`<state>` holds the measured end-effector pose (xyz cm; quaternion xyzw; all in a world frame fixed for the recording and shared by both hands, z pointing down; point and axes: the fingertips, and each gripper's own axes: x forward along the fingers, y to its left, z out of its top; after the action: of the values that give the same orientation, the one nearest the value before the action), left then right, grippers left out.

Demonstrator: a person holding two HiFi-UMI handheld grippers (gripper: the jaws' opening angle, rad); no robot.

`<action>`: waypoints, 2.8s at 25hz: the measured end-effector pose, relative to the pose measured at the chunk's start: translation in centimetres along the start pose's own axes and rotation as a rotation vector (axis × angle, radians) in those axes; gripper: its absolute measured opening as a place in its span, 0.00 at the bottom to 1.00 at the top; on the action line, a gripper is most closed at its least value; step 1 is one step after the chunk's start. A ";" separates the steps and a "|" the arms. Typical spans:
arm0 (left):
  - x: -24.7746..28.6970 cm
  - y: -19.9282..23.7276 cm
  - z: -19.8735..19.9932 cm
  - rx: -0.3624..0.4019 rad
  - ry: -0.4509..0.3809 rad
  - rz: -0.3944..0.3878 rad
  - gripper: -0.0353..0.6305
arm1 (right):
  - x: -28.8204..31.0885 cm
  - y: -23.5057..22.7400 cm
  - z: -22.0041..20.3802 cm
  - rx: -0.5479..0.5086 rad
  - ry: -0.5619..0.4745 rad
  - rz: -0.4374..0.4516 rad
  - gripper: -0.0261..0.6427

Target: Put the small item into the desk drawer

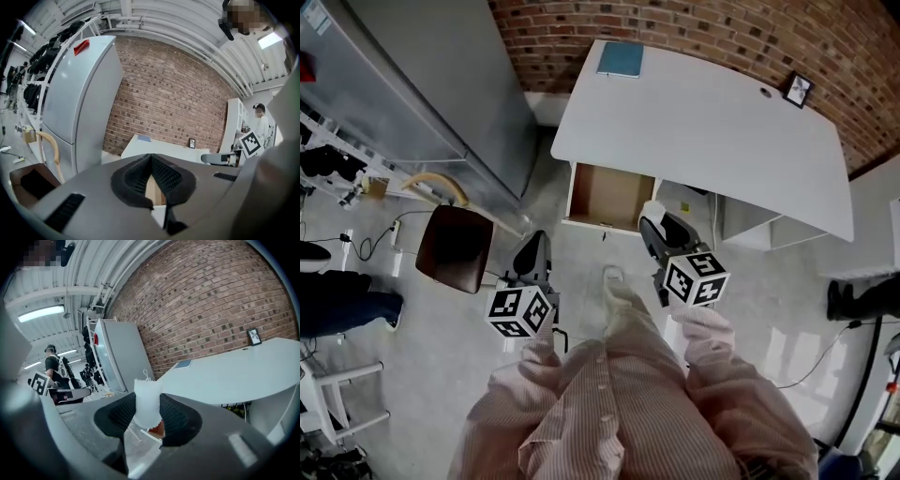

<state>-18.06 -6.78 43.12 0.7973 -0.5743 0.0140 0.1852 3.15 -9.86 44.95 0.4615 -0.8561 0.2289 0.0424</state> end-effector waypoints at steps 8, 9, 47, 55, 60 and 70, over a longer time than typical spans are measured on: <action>6.1 2.1 -1.9 -0.066 0.108 -0.011 0.05 | 5.6 -2.0 -0.7 -0.028 0.121 0.033 0.28; 6.9 2.1 -2.2 -0.074 0.122 -0.019 0.05 | 6.2 -2.2 -0.9 -0.032 0.137 0.038 0.28; 22.1 7.9 -20.1 -0.270 0.443 -0.053 0.05 | 25.3 -12.5 -22.4 -0.230 0.680 0.071 0.28; 23.4 8.5 -22.6 -0.303 0.446 -0.070 0.05 | 27.6 -14.2 -26.6 -0.330 0.801 0.084 0.28; 24.5 8.5 -23.4 -0.305 0.448 -0.080 0.05 | 28.6 -15.3 -29.0 -0.388 0.873 0.086 0.28; 25.3 8.5 -24.3 -0.317 0.457 -0.072 0.05 | 29.4 -16.7 -31.5 -0.456 0.963 0.094 0.28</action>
<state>-12.63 -24.57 74.03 0.7543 -0.4842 0.0968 0.4327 -4.49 -26.73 87.26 0.2443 -0.7875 0.2247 0.5193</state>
